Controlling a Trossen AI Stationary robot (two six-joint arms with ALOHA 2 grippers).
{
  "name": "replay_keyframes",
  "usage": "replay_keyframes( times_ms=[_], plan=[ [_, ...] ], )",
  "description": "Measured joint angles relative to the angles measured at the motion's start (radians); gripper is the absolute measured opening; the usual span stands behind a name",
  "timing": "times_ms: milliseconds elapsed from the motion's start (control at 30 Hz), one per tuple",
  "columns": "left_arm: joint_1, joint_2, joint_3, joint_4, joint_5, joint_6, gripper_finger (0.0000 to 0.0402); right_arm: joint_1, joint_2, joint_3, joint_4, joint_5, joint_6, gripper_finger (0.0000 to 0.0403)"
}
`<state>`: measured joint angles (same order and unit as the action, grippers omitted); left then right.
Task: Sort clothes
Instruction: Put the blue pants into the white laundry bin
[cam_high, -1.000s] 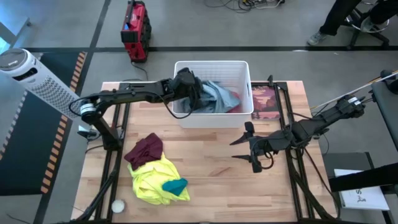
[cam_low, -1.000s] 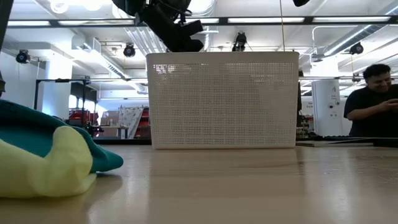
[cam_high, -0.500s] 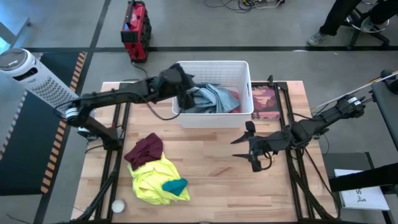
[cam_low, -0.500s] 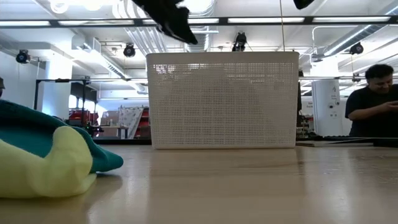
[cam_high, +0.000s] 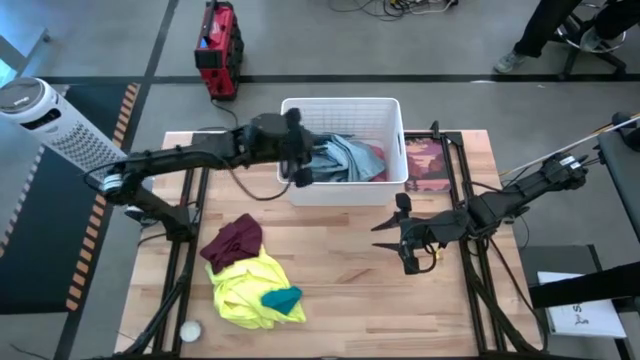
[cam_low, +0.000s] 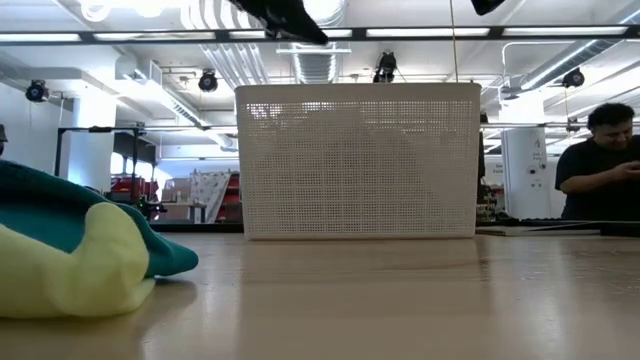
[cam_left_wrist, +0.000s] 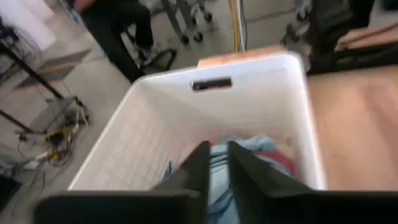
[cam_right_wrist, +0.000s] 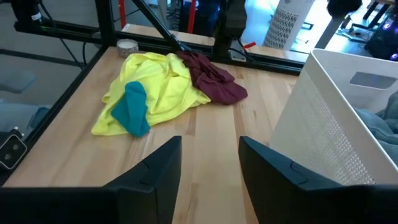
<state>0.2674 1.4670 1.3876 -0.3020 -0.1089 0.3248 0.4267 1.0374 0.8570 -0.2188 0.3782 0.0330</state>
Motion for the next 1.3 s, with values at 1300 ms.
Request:
replay_keyframes(
  times_ms=[1300],
  plan=[
    [0.151, 0.509, 0.266, -0.302, 0.181, -0.018, 0.0000, 0.000, 0.001, -0.001, -0.055, 0.000, 0.027, 0.0068]
  ],
)
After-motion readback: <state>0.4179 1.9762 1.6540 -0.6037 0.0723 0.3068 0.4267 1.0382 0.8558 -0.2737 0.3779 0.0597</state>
